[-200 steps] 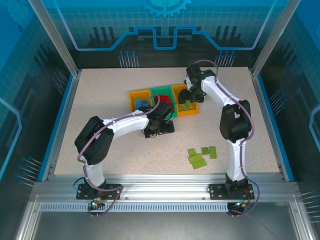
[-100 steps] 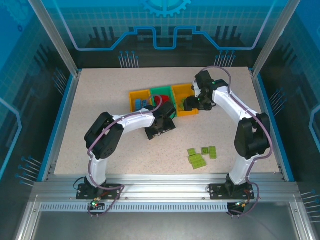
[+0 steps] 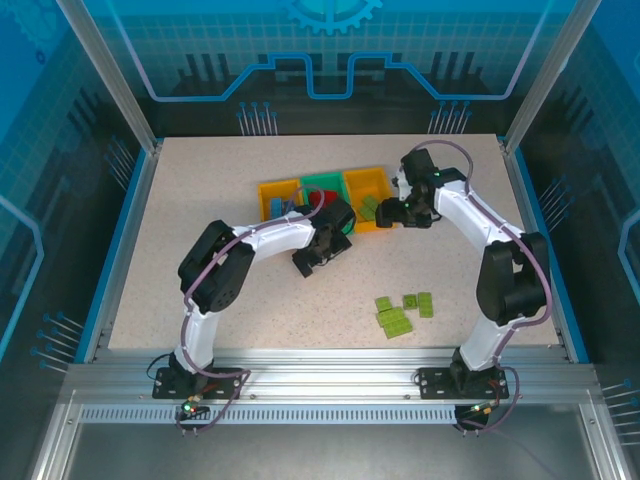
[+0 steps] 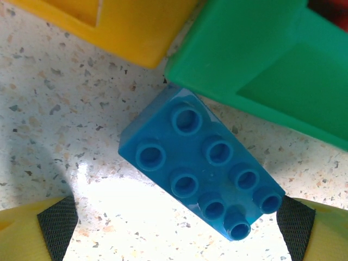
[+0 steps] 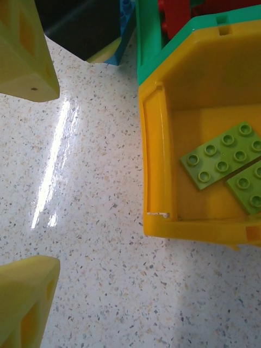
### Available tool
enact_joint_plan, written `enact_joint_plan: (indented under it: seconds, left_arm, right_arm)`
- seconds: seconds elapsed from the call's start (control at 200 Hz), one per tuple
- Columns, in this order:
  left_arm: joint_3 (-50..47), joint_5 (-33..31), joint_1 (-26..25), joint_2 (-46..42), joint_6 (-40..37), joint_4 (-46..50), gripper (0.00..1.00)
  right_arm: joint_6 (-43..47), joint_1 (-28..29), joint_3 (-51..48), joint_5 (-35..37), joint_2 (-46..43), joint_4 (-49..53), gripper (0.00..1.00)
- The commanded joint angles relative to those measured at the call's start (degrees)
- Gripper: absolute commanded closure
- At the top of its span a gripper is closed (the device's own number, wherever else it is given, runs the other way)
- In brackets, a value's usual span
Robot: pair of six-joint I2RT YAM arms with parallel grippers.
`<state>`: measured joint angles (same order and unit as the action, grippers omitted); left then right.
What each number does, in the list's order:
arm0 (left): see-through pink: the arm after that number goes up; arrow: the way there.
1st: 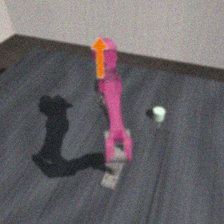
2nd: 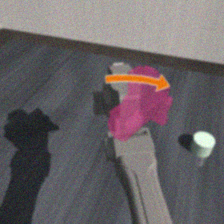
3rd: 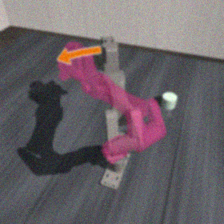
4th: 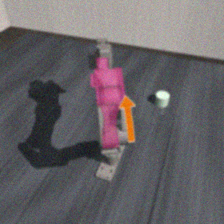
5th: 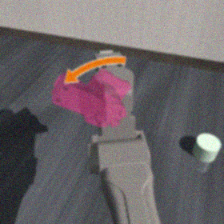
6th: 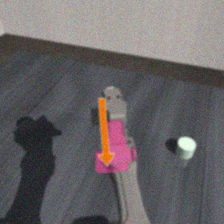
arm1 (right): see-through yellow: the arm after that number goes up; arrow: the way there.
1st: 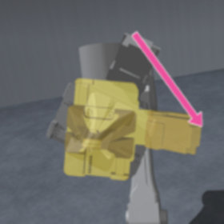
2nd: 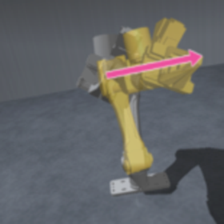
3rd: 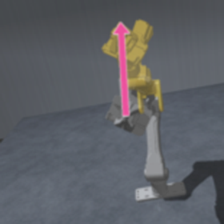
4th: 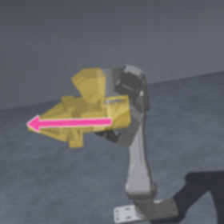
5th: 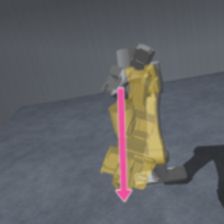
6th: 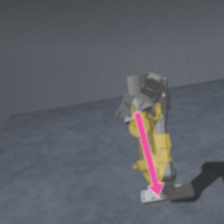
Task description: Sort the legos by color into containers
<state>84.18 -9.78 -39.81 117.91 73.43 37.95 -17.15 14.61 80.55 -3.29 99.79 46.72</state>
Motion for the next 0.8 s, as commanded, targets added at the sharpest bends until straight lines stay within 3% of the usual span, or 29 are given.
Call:
enact_joint_plan:
  seconds: [0.0, 0.285, 0.465, 0.595, 0.795]
  left_arm:
    - [0.1, 0.8, -0.1, 2.6, 0.3, -4.2, 0.01]
    - [-13.0, 1.4, -1.1, -3.7, 1.2, -9.1, 0.07]
    - [-15.2, 0.6, -1.1, -7.2, -1.9, -8.2, 0.09]
    - [-12.9, -1.2, -1.5, -8.8, -8.6, -5.3, 0.01]
    - [-7.2, -4.6, -1.8, -8.3, -22.1, 2.0, 0.01]
  right_arm:
    - [0.0, -1.4, -0.8, -1.4, -1.9, -0.8, 0.24]
    - [-0.2, -1.7, -1.1, -2.2, -1.4, -1.1, 0.24]
    - [-0.3, -1.7, -1.4, -2.3, -1.4, -0.9, 0.24]
    - [-0.3, -1.7, -1.5, -2.2, -1.4, -0.8, 0.24]
    - [-0.6, -1.7, -2.4, -1.6, -1.6, -0.7, 0.24]
